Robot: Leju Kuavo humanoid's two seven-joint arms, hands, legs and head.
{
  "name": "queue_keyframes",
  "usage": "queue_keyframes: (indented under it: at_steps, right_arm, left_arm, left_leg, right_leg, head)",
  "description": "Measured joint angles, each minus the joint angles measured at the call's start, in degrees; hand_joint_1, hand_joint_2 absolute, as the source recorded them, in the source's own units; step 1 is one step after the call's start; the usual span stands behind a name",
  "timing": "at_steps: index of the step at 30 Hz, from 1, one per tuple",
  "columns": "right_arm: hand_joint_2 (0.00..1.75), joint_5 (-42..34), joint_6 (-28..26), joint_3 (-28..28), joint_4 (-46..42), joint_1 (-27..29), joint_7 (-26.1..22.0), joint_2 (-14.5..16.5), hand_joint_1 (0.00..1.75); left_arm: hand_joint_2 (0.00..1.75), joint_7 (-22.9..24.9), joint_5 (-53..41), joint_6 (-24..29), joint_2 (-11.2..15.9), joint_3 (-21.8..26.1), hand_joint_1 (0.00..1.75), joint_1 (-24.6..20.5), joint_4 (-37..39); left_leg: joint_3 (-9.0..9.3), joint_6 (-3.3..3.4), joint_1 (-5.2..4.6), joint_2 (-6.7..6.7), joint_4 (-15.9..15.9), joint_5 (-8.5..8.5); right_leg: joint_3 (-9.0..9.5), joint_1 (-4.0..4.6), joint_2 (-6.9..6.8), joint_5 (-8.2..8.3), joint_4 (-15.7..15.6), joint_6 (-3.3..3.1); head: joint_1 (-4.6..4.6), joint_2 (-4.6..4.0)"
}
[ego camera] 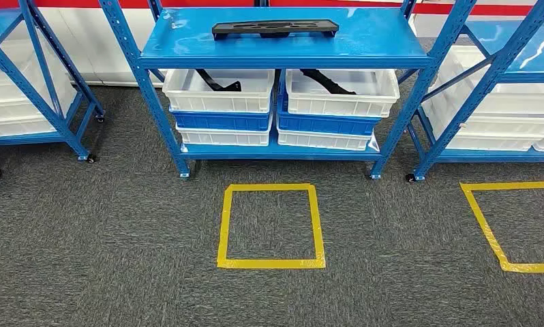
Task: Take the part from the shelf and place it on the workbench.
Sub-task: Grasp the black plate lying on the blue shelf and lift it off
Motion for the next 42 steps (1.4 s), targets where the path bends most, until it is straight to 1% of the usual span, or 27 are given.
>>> queue_keyframes:
  at_steps: [3, 6, 8, 9, 11, 12, 14, 17, 18, 20, 22, 23, 24, 26, 27, 28, 29, 31, 32, 33, 34, 35, 37, 39, 40, 41, 42]
  right_arm:
    - [0.0, -0.01, -0.02, -0.08, 0.04, -0.03, 0.0, 0.06, 0.0]
    - [0.0, -0.11, -0.02, -0.17, 0.09, -0.1, -0.02, -0.02, 0.0]
    - [0.0, -0.32, -0.04, -0.3, 0.13, 0.09, -0.02, -0.04, 0.0]
    - [0.0, -0.46, -0.08, -0.39, 0.15, 0.2, -0.02, -0.02, 0.0]
    - [0.0, -0.74, -0.28, -0.63, 0.21, 0.3, -0.02, 0.05, 0.0]
    - [0.0, -0.86, -0.43, -0.8, 0.28, 0.28, -0.01, 0.13, 0.0]
    - [0.0, -1.07, -0.71, -1.12, 0.42, 0.25, 0.03, 0.36, 0.0]
    - [0.0, -1.12, -1.05, -1.34, 0.48, 0.43, 0.15, 0.61, 0.0]
    - [0.0, -1.1, -1.19, -1.37, 0.48, 0.5, 0.18, 0.68, 0.0]
    - [0.0, -1.09, -1.44, -1.42, 0.48, 0.5, 0.17, 0.74, 0.0]
    - [0.0, -1.09, -1.67, -1.46, 0.48, 0.53, 0.18, 0.78, 0.0]
    - [0.0, -1.09, -1.74, -1.47, 0.48, 0.66, 0.19, 0.79, 0.0]
    - [0.0, -1.07, -1.79, -1.48, 0.48, 0.84, 0.19, 0.8, 0.0]
    - [0.0, -1.04, -1.81, -1.48, 0.48, 1.14, 0.19, 0.9, 0.0]
    - [0.0, -1.02, -1.81, -1.49, 0.5, 1.16, 0.19, 0.96, 0.0]
    - [0.0, -1.02, -1.81, -1.5, 0.53, 1.14, 0.18, 1.04, 0.0]
    - [0.0, -1.01, -1.81, -1.5, 0.55, 1.08, 0.18, 1.1, 0.0]
    - [0.0, -0.97, -1.81, -1.51, 0.57, 0.92, 0.17, 1.16, 0.0]
    - [0.0, -0.92, -1.81, -1.51, 0.56, 0.71, 0.17, 1.12, 0.0]
    - [0.0, -0.85, -1.77, -1.51, 0.57, 0.37, 0.16, 1.1, 0.0]
    - [0.0, -0.77, -1.72, -1.5, 0.6, 0.01, 0.15, 1.11, 0.0]
    - [0.0, -0.71, -1.67, -1.5, 0.62, -0.19, 0.13, 1.11, 0.0]
    - [0.0, -0.66, -1.57, -1.51, 0.67, 0.16, 0.13, 1.07, 0.0]
    - [0.0, -0.64, -1.5, -1.52, 0.69, 0.97, 0.22, 0.93, 0.0]
    - [0.0, -0.62, -1.47, -1.52, 0.72, 1.28, 0.28, 0.9, 0.0]
    - [0.0, -0.6, -1.45, -1.53, 0.78, 1.55, 0.34, 0.87, 0.0]
    - [0.0, -0.56, -1.42, -1.54, 0.84, 1.79, 0.39, 0.85, 0.0]
  left_arm:
    - [0.0, 0.02, -0.09, 0.0, 0.0, 0.0, 0.0, -0.22, 0.0]
    - [0.0, 0.28, -0.16, -0.04, -0.02, 0.0, 0.0, -0.24, 0.01]
    - [0.0, 0.66, -0.22, -0.14, -0.03, 0.0, 0.0, -0.2, 0.02]
    - [0.0, 0.9, -0.32, -0.23, -0.02, -0.01, 0.0, -0.23, 0.02]
    - [0.0, 1.49, -0.64, -0.46, 0.05, -0.01, 0.0, -0.34, 0.02]
    - [0.0, 1.73, -0.75, -0.57, 0.13, -0.01, 0.0, -0.46, 0.01]
    - [0.0, 2.1, -0.84, -0.7, 0.36, 0.0, 0.0, -0.74, 0.01]
    - [0.0, 2.42, -0.76, -0.84, 0.61, 0.0, 0.0, -0.95, 0.0]
    - [0.0, 2.44, -0.71, -0.87, 0.67, 0.0, 0.0, -0.97, 0.0]
    - [0.0, 2.34, -0.6, -0.87, 0.71, 0.0, 0.0, -0.92, 0.01]
    - [0.0, 2.13, -0.52, -0.87, 0.74, 0.0, 0.0, -0.63, 0.02]
    - [0.0, 2.02, -0.5, -0.87, 0.76, 0.0, 0.0, -0.38, 0.03]
    - [0.0, 1.93, -0.5, -0.87, 0.81, 0.0, 0.0, -0.12, 0.04]
    - [0.0, 1.83, -0.49, -0.87, 0.99, 0.0, 0.0, 0.32, 0.09]
    - [0.0, 1.81, -0.47, -0.88, 1.09, 0.0, 0.0, 0.47, 0.16]
    - [0.0, 1.79, -0.44, -0.88, 1.15, 0.0, 0.0, 0.58, 0.25]
    - [0.0, 1.75, -0.41, -0.88, 1.2, 0.0, 0.0, 0.64, 0.32]
    - [0.0, 1.62, -0.31, -0.84, 1.21, 0.01, 0.0, 0.6, 0.38]
    - [0.0, 1.51, -0.27, -0.79, 1.2, 0.02, 0.0, 0.53, 0.36]
    - [0.0, 1.34, -0.2, -0.72, 1.19, 0.04, 0.0, 0.45, 0.35]
    - [0.0, 1.14, -0.14, -0.64, 1.19, 0.08, 0.0, 0.37, 0.36]
    - [0.0, 0.96, -0.07, -0.59, 1.2, 0.11, 0.0, 0.35, 0.36]
    - [0.0, 0.69, 0.05, -0.55, 1.19, 0.15, 0.0, 0.53, 0.41]
    - [0.0, 0.62, 0.1, -0.57, 1.05, 0.15, 0.0, 0.95, 0.44]
    - [0.0, 0.66, 0.08, -0.6, 1.0, 0.15, 0.0, 1.12, 0.45]
    - [0.0, 0.76, 0.05, -0.62, 0.96, 0.15, 0.0, 1.28, 0.46]
    - [0.0, 0.87, 0.03, -0.63, 0.92, 0.15, 0.0, 1.39, 0.49]
  left_leg:
    - [0.56, 0.73, 0.6, 0.25, -1.41, 0.78]
    - [0.68, 1.2, 0.81, 0.27, -1.99, 0.34]
    - [1.07, 0.99, 0.9, 0.31, -1.95, -0.08]
    - [1.46, 0.77, 1.01, 0.31, -1.93, -0.32]
    - [2.45, 0.1, 1.17, 0.34, -1.74, -1.05]
    - [2.84, -0.35, 1.15, 0.35, -1.58, -1.59]
    - [3.3, -1.2, 0.99, 0.34, -1.43, -2.51]
    - [3.85, -2.1, 1.36, 0.25, -1.06, -3.42]
    - [3.33, -2.44, 1.53, 0.24, 0.47, -3.91]
    - [-0.58, -3.12, 1.8, 0.23, 7.13, -5.57]
    - [-7.16, -3.6, 1.99, 0.23, 14.97, -6.64]
    - [-9.81, -3.66, 2.04, 0.24, 16.72, -5.57]
    - [-11.4, -3.59, 2.06, 0.24, 16.17, -3.12]
    - [-11.49, -3.12, 2.03, 0.23, 9.35, 4.28]
    - [-10.66, -2.83, 1.84, 0.21, 6.22, 6.67]
    - [-9.64, -2.47, 1.59, 0.22, 3.79, 7.56]
    - [-8.72, -2.11, 1.32, 0.22, 2.66, 7.05]
    - [-6.63, -1.24, 0.93, 0.18, 1.47, 4.66]
    - [-5.48, -0.87, 0.99, 0.09, 0.69, 3.94]
    - [-4.08, -0.46, 1.07, 0.03, -0.3, 3.35]
    - [-2.57, -0.09, 1.17, -0.01, -1.35, 2.81]
    - [-0.97, 0.17, 1.29, 0.0, -2.38, 2.17]
    - [2.56, 0.49, 1.25, -0.1, -4.0, 0.55]
    - [6.34, 0.47, 1.23, -0.4, -5.02, -1.37]
    - [8.1, 0.42, 1.23, -0.55, -5.28, -2.46]
    - [9.63, 0.31, 1.22, -0.6, -5.44, -3.69]
    - [11.04, 0.19, 1.15, -0.62, -5.46, -5.04]
  right_leg:
    - [-1.09, 0.14, -0.07, -1.34, 2.2, -0.12]
    - [-6.28, 0.15, -0.1, -5.35, 12.59, -0.51]
    - [-8.32, -0.04, -0.13, -5.82, 16.45, 0.15]
    - [-7.56, -0.2, -0.16, -4.73, 14.8, 0.77]
    - [-3.57, -0.65, -0.43, -1.53, 6.71, 2.07]
    - [-1.75, -0.74, -0.47, -0.66, 3.13, 2.08]
    - [0.0, -0.59, -0.49, -0.74, 0.03, 0.99]
    - [1.24, -0.59, -0.24, -1.82, -0.15, -0.94]
    - [2.06, -0.75, -0.18, -2.3, -0.21, -1.45]
    - [3.65, -0.88, -0.12, -3.5, -0.29, -2.17]
    - [4.93, -0.86, 0.08, -4.96, -0.32, -2.32]
    - [5.79, -0.85, 0.22, -5.81, -0.4, -2.28]
    - [6.89, -0.86, 0.37, -6.73, -0.6, -2.21]
    - [9.64, -0.9, 0.59, -8.57, -1.39, -1.97]
    - [10.96, -0.77, 0.69, -9.33, -2.04, -1.71]
    - [12.11, -0.69, 0.79, -9.92, -2.88, -1.36]
    - [13.25, -0.6, 0.83, -10.29, -3.92, -0.93]
    - [14.92, -0.48, 0.8, -9.5, -4.72, 0.57]
    - [14.71, -0.53, 0.67, -8.39, -3.24, 1.41]
    - [13.16, -0.48, 0.5, -6.95, 0.06, 2.18]
    - [10.43, -0.44, 0.36, -5.95, 4.38, 2.5]
    - [7.11, -0.43, 0.2, -5.98, 8.85, 2.21]
    - [0.82, -0.1, 0.12, -9.37, 14.28, 0.55]
    - [-3.38, 0.14, 0.12, -13.56, 13.76, -0.75]
    - [-4.86, 0.19, 0.1, -13.85, 11.74, -0.66]
    - [-6.07, 0.23, 0.02, -11.72, 8.79, 0.0]
    - [-6.95, 0.28, -0.23, -7.1, 5.44, 1.09]
  head:
    - [0.04, -0.02]
    - [0.09, -0.01]
    - [0.08, 0.0]
    - [0.08, 0.0]
    - [0.1, -0.01]
    - [0.09, -0.01]
    - [0.05, -0.01]
    - [0.02, 0.0]
    - [0.01, -0.01]
    - [-0.08, -0.01]
    - [-0.1, -0.01]
    - [-0.09, -0.01]
    - [-0.08, -0.01]
    - [-0.05, -0.01]
    - [-0.02, -0.01]
    - [0.0, -0.01]
    - [0.01, -0.01]
    - [0.03, 0.0]
    - [0.0, 0.0]
    - [0.05, 0.0]
    - [0.16, -0.01]
    - [0.26, -0.01]
    - [0.51, -0.01]
    - [0.61, -0.01]
    - [0.67, -0.01]
    - [0.77, -0.01]
    - [0.89, -0.01]
